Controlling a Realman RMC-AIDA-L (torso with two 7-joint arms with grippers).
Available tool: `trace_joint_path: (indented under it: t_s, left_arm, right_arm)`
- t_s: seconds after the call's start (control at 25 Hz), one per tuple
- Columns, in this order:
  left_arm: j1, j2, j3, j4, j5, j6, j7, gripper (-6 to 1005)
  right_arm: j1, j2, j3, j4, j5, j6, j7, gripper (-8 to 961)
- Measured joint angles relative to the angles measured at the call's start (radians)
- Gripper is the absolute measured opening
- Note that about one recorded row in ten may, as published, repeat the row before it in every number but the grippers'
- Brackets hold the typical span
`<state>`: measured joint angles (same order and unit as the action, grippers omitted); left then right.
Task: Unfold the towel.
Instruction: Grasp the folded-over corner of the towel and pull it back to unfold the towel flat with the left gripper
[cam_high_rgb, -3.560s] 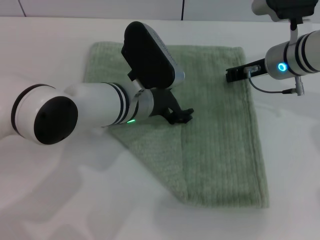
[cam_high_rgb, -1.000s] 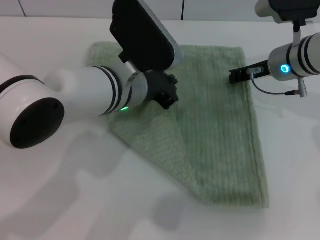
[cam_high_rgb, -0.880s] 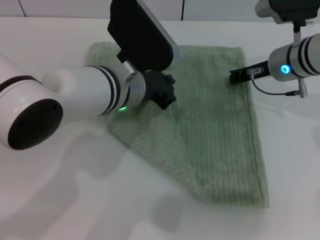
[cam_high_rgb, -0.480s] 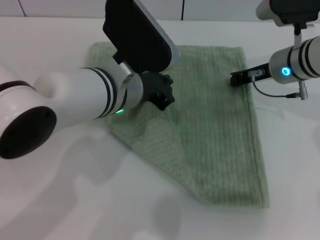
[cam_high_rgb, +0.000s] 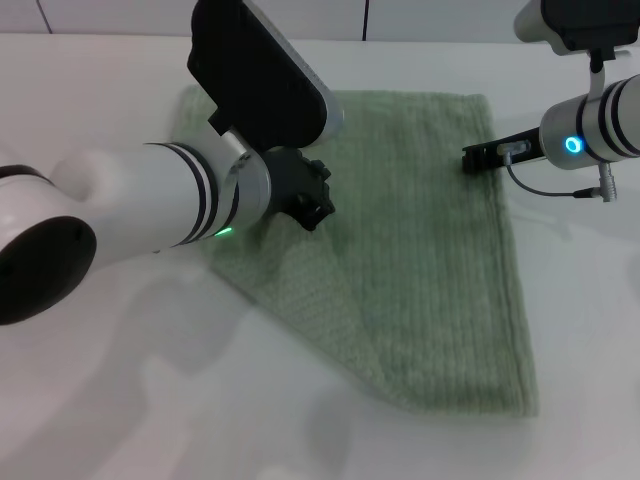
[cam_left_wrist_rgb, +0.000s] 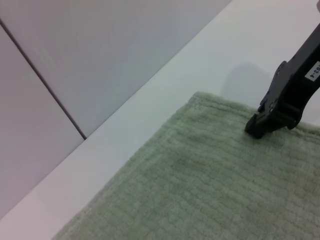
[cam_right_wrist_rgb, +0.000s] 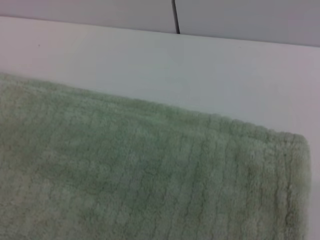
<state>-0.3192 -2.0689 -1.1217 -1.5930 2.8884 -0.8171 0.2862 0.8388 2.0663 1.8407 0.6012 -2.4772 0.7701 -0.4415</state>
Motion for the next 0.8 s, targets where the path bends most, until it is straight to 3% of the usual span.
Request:
trace_joint_path:
  t_s: [0.8]
  left_arm:
    - [0.106,0.006,-0.026,-0.099,0.0,-0.04,0.001,22]
  right_arm:
    - [-0.006,-0.003,0.002,0.0,-0.002,0.0,0.0,1]
